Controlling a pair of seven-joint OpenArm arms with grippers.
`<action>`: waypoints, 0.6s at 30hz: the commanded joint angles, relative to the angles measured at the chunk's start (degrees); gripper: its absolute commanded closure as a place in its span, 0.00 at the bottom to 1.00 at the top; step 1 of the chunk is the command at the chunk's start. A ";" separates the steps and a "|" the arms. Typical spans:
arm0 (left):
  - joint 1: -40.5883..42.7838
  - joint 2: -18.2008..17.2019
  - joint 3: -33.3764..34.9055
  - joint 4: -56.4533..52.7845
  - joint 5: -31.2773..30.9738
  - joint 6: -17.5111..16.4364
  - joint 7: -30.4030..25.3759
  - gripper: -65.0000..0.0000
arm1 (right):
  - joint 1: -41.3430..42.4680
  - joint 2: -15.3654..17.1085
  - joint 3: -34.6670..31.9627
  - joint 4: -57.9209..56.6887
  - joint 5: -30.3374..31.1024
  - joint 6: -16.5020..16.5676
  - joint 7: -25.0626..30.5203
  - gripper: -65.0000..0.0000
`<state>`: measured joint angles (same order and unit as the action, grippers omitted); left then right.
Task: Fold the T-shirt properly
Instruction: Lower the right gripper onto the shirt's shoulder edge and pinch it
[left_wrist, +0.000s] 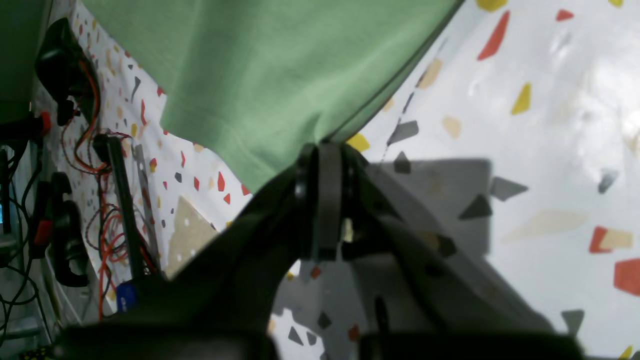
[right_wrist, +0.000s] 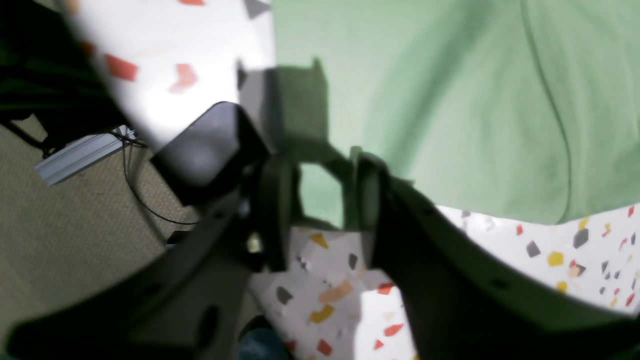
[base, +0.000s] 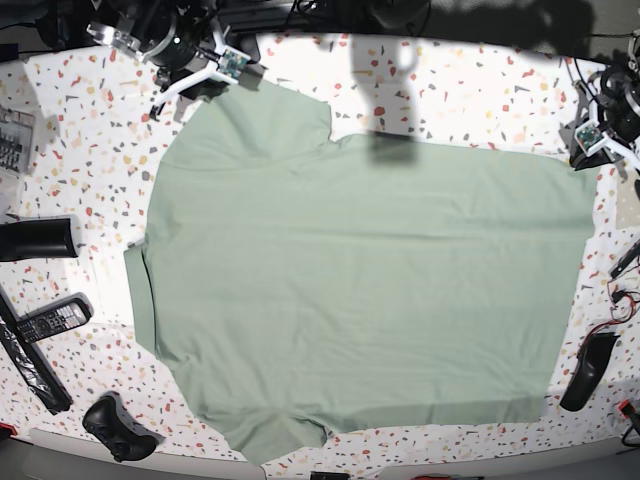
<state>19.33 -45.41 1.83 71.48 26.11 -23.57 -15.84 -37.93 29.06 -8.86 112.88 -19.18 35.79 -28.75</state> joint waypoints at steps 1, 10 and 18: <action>-0.11 -0.98 -0.26 0.28 0.22 -0.68 0.31 1.00 | -0.02 0.28 0.15 0.13 -0.35 -0.26 0.00 0.78; -0.11 -0.96 -0.26 0.28 0.22 -0.68 0.33 1.00 | -0.04 0.28 0.15 1.46 -0.09 -0.31 0.24 1.00; -0.11 -0.96 -0.26 0.28 0.22 -0.68 0.31 1.00 | -0.04 0.31 0.15 8.57 4.42 -0.66 -1.40 1.00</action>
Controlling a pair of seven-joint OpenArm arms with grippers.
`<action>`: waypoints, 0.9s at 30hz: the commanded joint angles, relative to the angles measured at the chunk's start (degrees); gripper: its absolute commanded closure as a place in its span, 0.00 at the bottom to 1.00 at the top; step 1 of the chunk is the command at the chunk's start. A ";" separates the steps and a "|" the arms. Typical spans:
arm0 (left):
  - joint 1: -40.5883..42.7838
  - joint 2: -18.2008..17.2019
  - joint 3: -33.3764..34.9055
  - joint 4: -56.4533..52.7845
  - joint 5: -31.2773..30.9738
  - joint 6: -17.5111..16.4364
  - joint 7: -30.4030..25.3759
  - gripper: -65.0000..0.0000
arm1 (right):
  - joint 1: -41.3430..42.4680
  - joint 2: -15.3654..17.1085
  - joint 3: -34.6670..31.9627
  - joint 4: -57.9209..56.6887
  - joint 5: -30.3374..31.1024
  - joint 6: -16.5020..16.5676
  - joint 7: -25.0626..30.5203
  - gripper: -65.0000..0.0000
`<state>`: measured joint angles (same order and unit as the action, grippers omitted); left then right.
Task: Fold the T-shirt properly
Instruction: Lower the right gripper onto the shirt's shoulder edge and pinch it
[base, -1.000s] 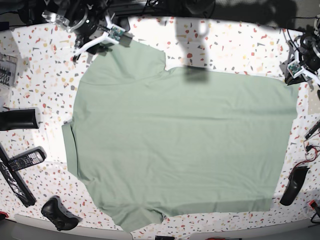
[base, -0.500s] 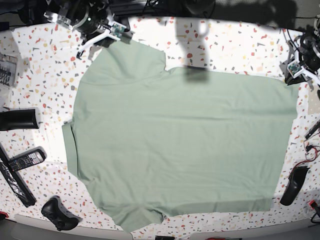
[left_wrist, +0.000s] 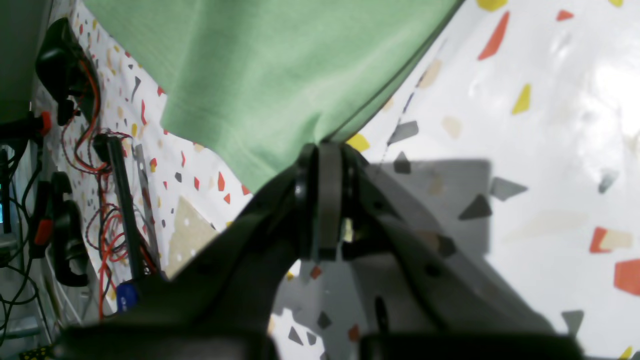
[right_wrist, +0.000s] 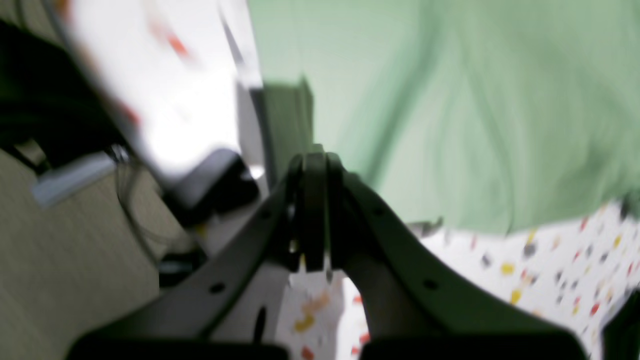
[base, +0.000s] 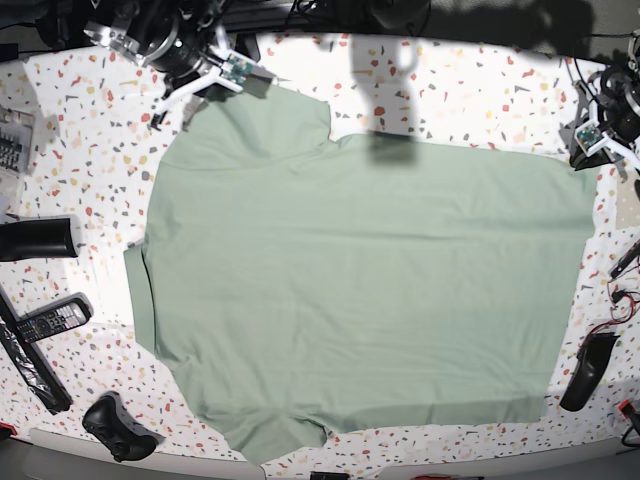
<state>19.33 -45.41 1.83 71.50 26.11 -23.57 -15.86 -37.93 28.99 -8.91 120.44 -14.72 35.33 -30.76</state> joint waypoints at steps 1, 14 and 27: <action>-0.11 -0.96 -0.26 0.26 0.22 -0.68 0.33 1.00 | -0.02 0.35 0.20 1.75 0.20 -0.22 -0.39 1.00; -0.11 -0.96 -0.26 0.26 0.22 -0.66 0.33 1.00 | 0.11 0.52 0.20 2.82 -2.01 4.67 1.90 0.54; -0.11 -0.96 -0.26 0.26 0.22 -0.66 0.35 1.00 | 0.92 3.06 0.22 1.66 -4.20 4.67 -0.50 0.54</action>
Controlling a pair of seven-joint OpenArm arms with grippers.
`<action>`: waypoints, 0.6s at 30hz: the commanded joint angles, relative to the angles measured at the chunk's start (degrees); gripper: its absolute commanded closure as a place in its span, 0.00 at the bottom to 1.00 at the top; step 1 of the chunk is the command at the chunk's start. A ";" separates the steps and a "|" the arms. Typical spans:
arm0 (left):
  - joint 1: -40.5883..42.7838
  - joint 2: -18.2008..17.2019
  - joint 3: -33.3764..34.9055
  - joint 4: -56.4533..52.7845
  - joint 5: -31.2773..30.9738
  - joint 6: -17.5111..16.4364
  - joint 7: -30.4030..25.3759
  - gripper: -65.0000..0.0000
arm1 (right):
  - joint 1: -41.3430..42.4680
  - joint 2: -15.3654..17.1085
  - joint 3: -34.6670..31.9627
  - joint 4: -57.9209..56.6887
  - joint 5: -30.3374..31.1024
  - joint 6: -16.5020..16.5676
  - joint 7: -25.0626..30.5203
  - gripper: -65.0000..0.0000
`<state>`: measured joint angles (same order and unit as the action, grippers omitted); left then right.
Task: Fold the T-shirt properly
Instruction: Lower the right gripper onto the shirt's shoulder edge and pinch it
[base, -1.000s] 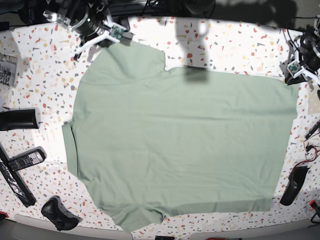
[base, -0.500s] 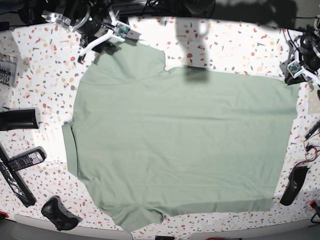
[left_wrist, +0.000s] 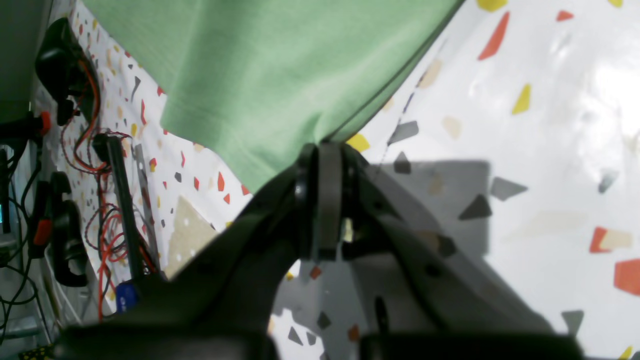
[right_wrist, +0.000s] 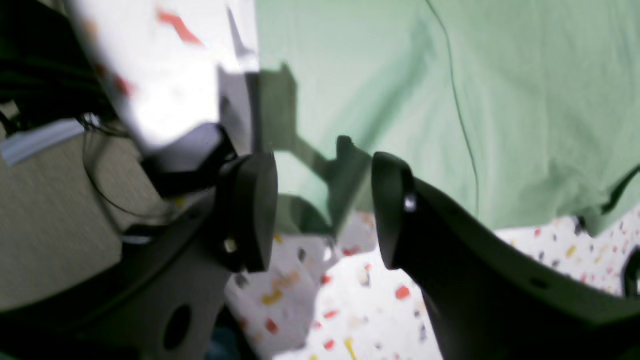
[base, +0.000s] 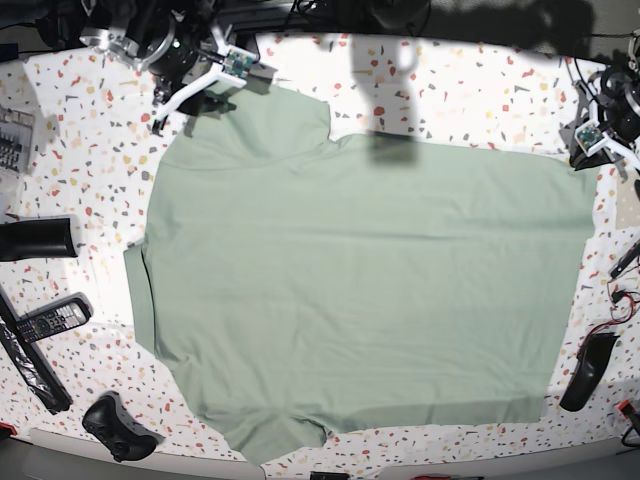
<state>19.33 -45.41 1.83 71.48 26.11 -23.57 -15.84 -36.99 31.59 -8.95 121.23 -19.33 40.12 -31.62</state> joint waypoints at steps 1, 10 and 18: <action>-0.11 -0.98 -0.26 0.28 0.22 -0.68 0.33 1.00 | -0.02 0.83 0.26 0.87 0.42 -0.12 0.07 0.54; -0.11 -0.96 -0.26 0.28 0.22 -0.68 0.31 1.00 | 0.00 1.44 0.26 0.57 3.69 -0.12 -0.57 0.54; -0.11 -0.98 -0.26 0.26 0.22 -0.68 0.33 1.00 | 0.00 1.44 0.26 -5.05 3.17 -0.12 -0.63 0.54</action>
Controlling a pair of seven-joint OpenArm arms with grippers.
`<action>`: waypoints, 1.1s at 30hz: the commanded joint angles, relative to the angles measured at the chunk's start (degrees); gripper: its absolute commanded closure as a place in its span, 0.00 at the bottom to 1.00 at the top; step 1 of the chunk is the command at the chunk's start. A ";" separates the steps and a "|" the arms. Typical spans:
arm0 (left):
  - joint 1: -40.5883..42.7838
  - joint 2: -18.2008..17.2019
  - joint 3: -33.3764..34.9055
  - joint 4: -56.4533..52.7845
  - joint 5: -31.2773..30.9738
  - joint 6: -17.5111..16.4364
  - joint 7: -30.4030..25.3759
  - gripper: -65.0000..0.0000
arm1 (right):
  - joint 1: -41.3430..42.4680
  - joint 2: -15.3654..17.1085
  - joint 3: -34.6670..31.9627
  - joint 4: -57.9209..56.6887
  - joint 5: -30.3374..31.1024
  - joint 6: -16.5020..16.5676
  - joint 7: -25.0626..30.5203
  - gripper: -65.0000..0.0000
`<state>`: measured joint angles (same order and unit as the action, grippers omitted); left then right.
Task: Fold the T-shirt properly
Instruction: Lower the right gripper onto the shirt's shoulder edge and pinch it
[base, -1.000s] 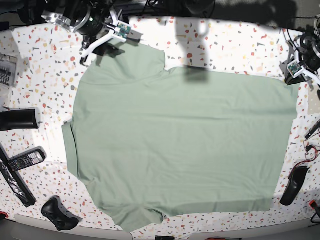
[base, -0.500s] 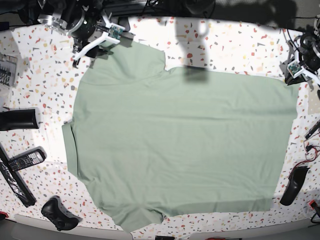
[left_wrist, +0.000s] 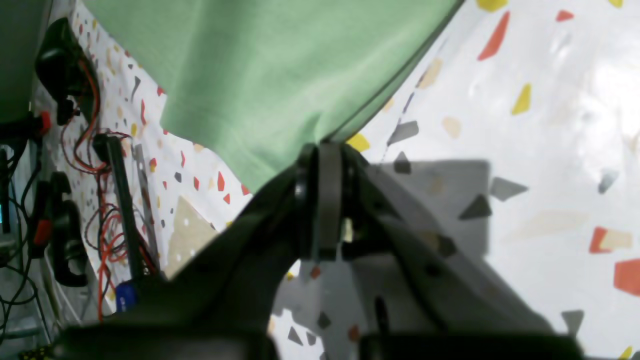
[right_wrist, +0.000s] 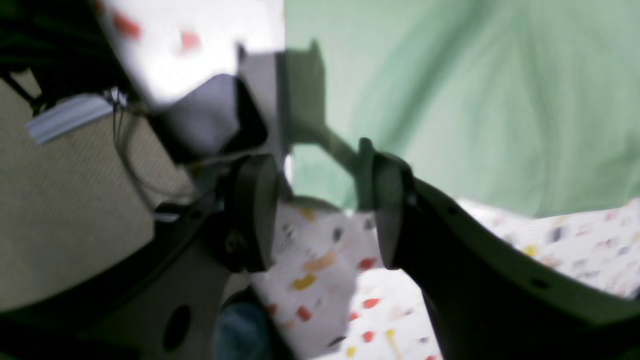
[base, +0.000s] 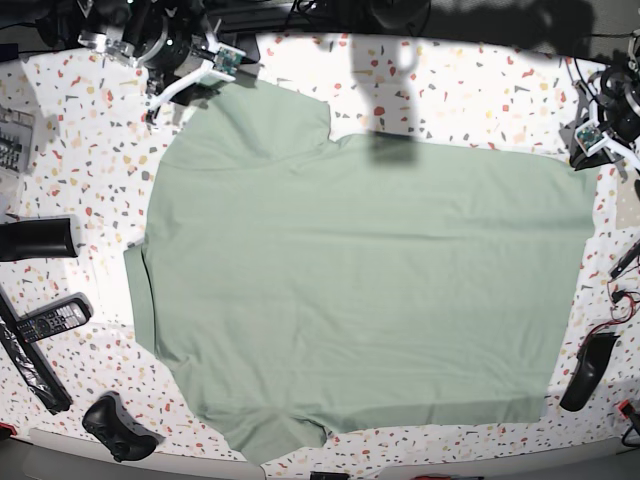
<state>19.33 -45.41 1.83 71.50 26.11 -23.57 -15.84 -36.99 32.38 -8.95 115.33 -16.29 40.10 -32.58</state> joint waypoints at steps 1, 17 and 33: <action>-0.11 -0.98 -0.26 0.24 0.22 -0.68 0.33 1.00 | 0.00 0.66 0.26 0.22 -0.15 -0.10 0.26 0.54; -0.11 -0.96 -0.26 0.24 0.20 -0.66 0.28 1.00 | 0.15 0.48 0.28 -0.98 -3.06 -9.60 1.11 0.93; -0.11 -0.96 -0.26 0.24 0.20 -0.66 0.31 1.00 | 0.13 0.48 0.24 1.68 -3.02 -16.11 3.93 1.00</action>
<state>19.33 -45.41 1.83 71.48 26.11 -23.57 -15.84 -36.95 32.27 -8.91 115.74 -19.55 24.51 -29.61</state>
